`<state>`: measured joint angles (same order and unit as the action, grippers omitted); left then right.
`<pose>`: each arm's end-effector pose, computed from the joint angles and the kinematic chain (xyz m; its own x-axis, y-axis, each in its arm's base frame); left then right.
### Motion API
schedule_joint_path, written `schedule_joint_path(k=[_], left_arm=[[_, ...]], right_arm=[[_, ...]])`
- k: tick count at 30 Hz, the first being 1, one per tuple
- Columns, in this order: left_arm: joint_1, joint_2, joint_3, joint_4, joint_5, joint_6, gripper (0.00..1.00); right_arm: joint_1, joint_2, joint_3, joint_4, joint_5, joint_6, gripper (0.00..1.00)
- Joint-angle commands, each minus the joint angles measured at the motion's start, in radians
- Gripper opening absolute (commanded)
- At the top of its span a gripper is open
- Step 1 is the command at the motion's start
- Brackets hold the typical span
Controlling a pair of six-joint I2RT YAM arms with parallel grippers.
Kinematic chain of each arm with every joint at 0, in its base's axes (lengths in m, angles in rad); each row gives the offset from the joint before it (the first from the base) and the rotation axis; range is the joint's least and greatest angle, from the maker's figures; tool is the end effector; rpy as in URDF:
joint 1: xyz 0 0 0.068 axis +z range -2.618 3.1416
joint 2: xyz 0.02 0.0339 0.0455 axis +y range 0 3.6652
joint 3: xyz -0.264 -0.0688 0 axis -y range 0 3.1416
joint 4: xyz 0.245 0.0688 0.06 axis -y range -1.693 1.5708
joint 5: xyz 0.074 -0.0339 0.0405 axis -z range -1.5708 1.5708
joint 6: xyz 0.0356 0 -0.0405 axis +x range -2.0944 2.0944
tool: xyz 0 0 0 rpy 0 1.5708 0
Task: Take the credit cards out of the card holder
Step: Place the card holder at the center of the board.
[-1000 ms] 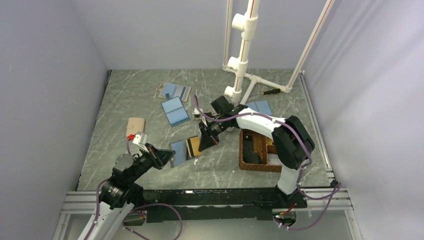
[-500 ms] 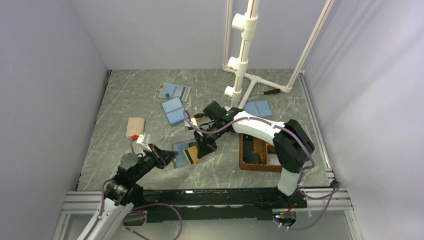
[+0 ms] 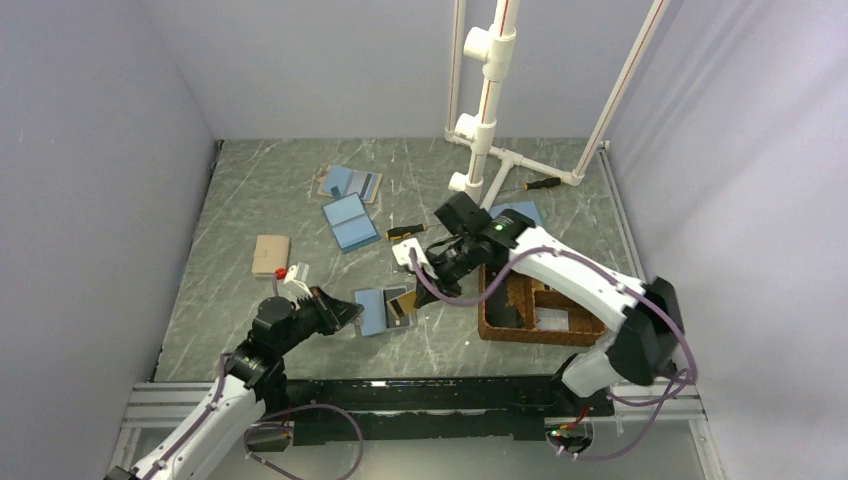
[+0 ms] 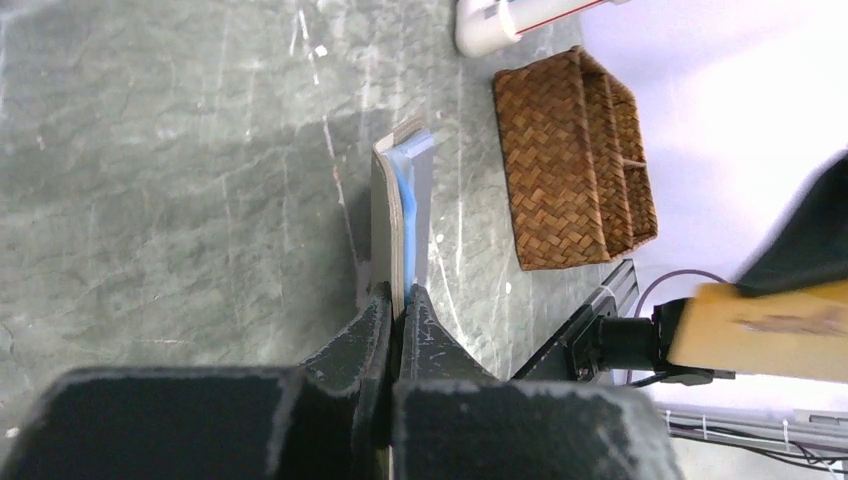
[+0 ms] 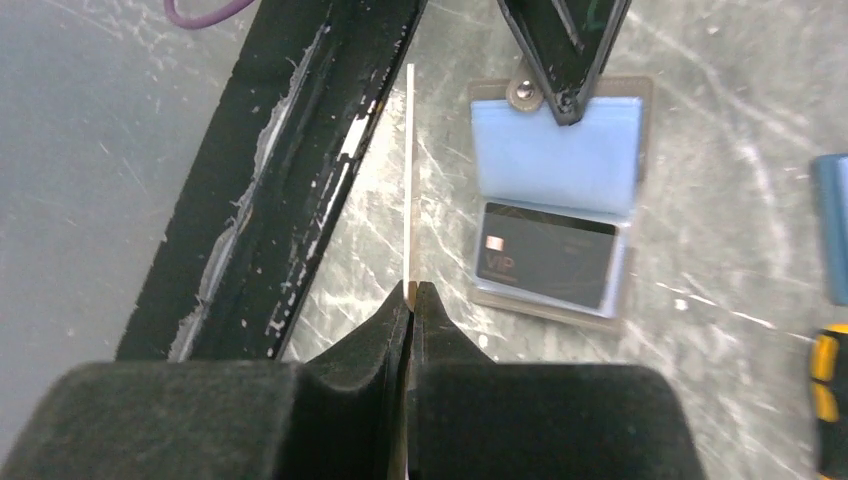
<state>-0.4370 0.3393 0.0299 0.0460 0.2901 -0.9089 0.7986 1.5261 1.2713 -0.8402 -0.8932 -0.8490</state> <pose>0.1108 -0.0630 0.1558 -0.6623 -0.5249 -0.5347 0.2170 0.5487 -0.8074 0.1926 0.2375 0.2879 0.1142 -0.5572 -0.8225 -0.9268 -0.3579 0.1138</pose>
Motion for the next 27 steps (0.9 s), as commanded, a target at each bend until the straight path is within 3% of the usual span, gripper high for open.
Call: schedule_joint_path(k=[1, 13, 27], left_arm=[[0.006, 0.103, 0.033, 0.098, 0.000, -0.052, 0.00], [0.017, 0.330, 0.071, 0.000, -0.080, -0.084, 0.00], [0.020, 0.355, 0.081, -0.087, -0.097, -0.091, 0.00]], right_arm=[[-0.012, -0.154, -0.035, -0.081, 0.083, -0.181, 0.00], [-0.232, -0.479, -0.193, -0.202, 0.332, -0.293, 0.00], [-0.422, -0.668, -0.259, -0.292, 0.682, -0.255, 0.00]])
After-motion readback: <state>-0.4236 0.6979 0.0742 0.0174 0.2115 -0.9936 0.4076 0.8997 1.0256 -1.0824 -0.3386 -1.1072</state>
